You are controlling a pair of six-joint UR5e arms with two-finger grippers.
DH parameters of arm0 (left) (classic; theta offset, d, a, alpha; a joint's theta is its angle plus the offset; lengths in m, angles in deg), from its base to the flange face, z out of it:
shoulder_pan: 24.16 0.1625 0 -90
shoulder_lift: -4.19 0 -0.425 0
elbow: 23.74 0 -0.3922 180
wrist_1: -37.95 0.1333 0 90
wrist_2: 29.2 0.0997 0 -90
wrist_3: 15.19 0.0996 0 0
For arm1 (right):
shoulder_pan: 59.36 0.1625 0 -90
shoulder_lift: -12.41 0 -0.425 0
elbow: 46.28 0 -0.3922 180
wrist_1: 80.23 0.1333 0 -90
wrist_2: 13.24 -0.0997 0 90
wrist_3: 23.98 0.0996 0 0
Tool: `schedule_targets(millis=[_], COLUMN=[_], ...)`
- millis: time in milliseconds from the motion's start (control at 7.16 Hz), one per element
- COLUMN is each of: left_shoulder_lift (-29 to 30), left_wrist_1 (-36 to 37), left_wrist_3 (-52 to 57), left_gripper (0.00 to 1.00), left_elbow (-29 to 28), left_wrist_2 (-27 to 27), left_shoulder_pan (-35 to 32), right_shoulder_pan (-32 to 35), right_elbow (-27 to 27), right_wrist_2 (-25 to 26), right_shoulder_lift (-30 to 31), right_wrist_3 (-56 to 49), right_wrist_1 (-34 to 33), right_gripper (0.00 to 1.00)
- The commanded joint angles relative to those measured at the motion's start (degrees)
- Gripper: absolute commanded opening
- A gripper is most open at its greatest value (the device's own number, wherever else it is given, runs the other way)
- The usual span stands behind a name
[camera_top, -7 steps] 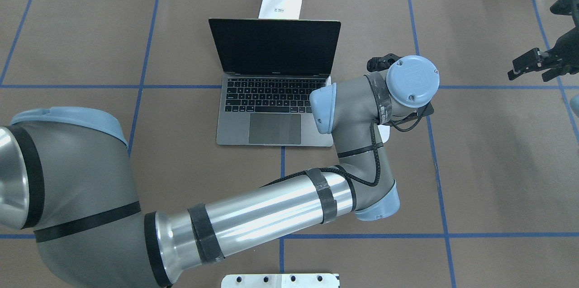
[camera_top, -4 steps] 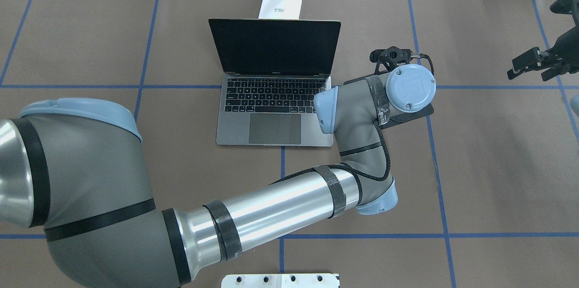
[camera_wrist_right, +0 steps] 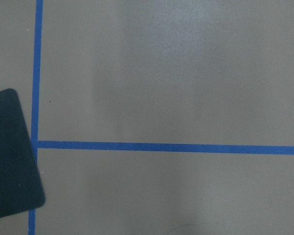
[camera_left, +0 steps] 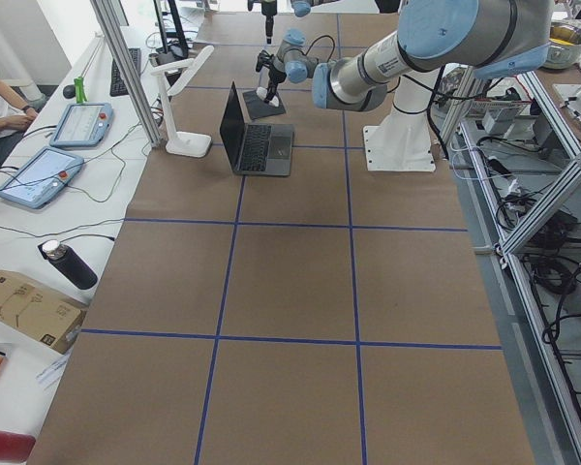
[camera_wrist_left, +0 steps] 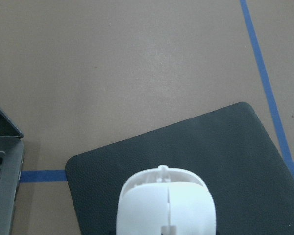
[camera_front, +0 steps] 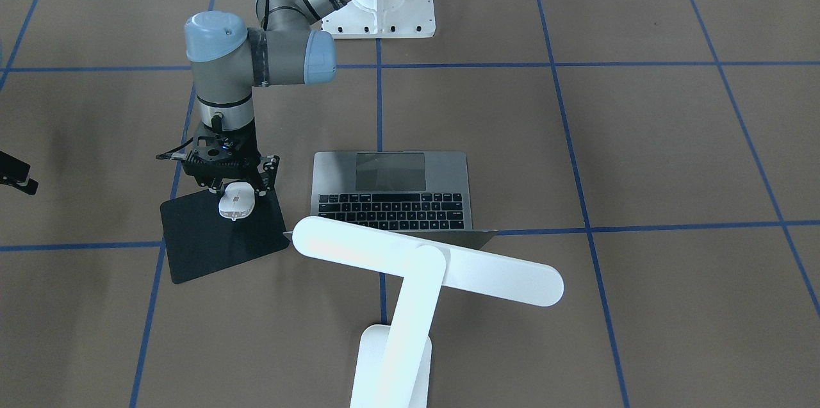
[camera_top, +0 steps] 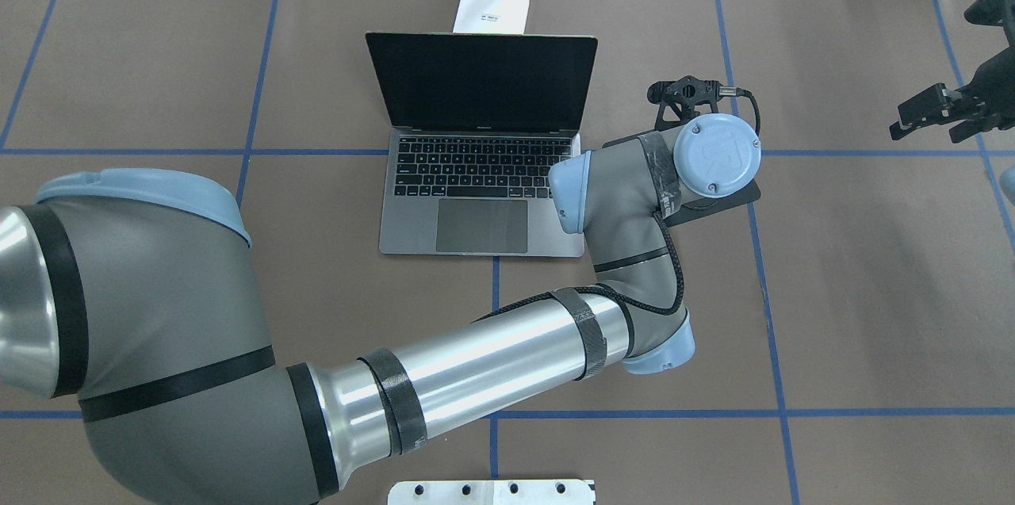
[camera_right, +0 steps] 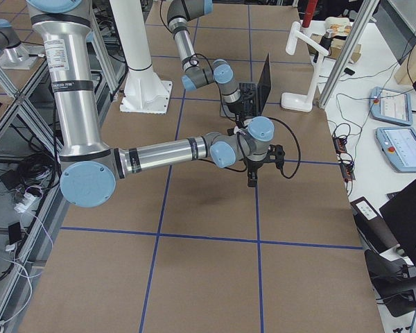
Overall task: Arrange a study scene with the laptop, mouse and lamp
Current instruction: 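Position the left gripper with the mouse above the mouse pad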
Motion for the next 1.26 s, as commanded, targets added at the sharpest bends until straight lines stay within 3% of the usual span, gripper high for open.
schedule_targets(millis=[0,140,419,699,838,978,1118], left_shoulder_lift=[0.0,0.1,0.7,0.0,-5.6,-16.5,-23.7], left_wrist_1=[-0.7,-1.1,-1.5,3.2,9.4,13.8,16.6], left_wrist_3=[0.0,0.0,-0.1,0.1,0.2,1.5,5.1], left_gripper=[0.95,0.99,0.99,0.99,0.99,0.99,0.99], left_elbow=[-0.1,-0.1,0.6,6.9,17.2,32.3,40.6], left_wrist_2=[0.1,0.1,-0.1,-3.6,-6.6,-10.5,-15.8], left_shoulder_pan=[-0.1,-0.1,-0.2,-1.8,-2.5,-3.5,-6.3], right_shoulder_pan=[0.0,0.0,0.0,0.0,0.0,-0.1,-0.1], right_elbow=[-0.2,-0.2,0.0,0.4,0.4,0.9,1.7], right_wrist_2=[-0.1,-0.1,0.0,0.3,0.5,0.8,0.8], right_shoulder_lift=[0.0,0.0,-0.1,-0.2,-0.2,-0.3,-1.4], right_wrist_3=[0.0,0.0,0.0,-0.2,-0.4,-0.6,-0.6], right_wrist_1=[-0.1,-0.1,-0.1,0.1,0.1,0.4,0.3], right_gripper=[0.99,0.99,0.99,0.99,0.99,0.99,0.99])
